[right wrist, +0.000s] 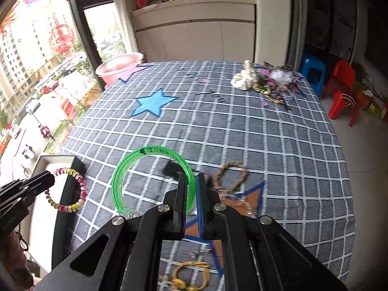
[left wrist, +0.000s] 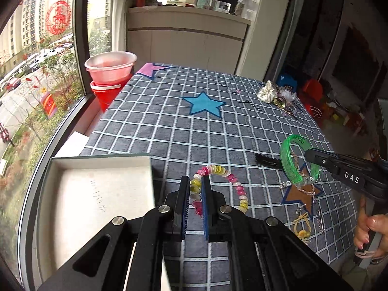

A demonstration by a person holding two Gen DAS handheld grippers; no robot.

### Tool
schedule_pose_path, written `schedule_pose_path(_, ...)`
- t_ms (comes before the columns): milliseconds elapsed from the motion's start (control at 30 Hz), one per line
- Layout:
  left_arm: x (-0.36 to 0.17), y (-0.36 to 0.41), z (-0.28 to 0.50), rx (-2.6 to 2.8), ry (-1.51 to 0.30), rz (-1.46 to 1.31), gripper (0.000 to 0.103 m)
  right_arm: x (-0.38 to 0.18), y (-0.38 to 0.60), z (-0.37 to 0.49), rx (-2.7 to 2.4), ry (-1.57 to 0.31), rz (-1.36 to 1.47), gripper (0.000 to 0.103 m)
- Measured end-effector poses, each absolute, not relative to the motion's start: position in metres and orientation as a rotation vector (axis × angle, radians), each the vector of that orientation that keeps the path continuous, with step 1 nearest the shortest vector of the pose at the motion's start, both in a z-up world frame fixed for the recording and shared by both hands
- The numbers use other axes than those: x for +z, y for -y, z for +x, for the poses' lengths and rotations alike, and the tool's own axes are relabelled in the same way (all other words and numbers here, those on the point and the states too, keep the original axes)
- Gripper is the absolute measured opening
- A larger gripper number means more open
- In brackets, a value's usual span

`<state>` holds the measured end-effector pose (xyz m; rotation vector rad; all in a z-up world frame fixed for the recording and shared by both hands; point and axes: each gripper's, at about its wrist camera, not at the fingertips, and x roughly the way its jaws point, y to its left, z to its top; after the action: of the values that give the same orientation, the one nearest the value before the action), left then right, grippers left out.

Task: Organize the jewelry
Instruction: 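Carry the beaded bracelet into the white box with left while right carries green bracelet there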

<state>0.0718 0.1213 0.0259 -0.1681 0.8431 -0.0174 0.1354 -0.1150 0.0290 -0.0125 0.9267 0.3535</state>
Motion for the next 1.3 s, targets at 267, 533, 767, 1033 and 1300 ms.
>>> schedule_pose_path(267, -0.006, -0.206, 0.042, 0.176, -0.879, -0.25, 0.017, 0.016, -0.019, 0.121, 0.591, -0.964, -0.092, 0.007)
schedule_pose_path(533, -0.048, -0.254, 0.046, 0.296, -0.943, -0.283, 0.017, -0.018, -0.124, 0.125, 0.689, -1.035, -0.178, 0.007)
schedule_pose_path(767, -0.067, -0.258, 0.068, 0.283, -0.984, -0.249, 0.017, -0.056, -0.156, 0.151, 0.617, -1.089, -0.271, 0.007)
schedule_pose_path(1033, -0.071, -0.245, 0.101, 0.264, -1.015, -0.138, 0.017, -0.061, -0.135, 0.165, 0.503, -1.082, -0.352, 0.007)
schedule_pose_path(1300, -0.066, -0.24, 0.099, 0.288, -1.036, -0.123, 0.018, -0.059, -0.128, 0.168, 0.543, -1.112, -0.282, 0.009)
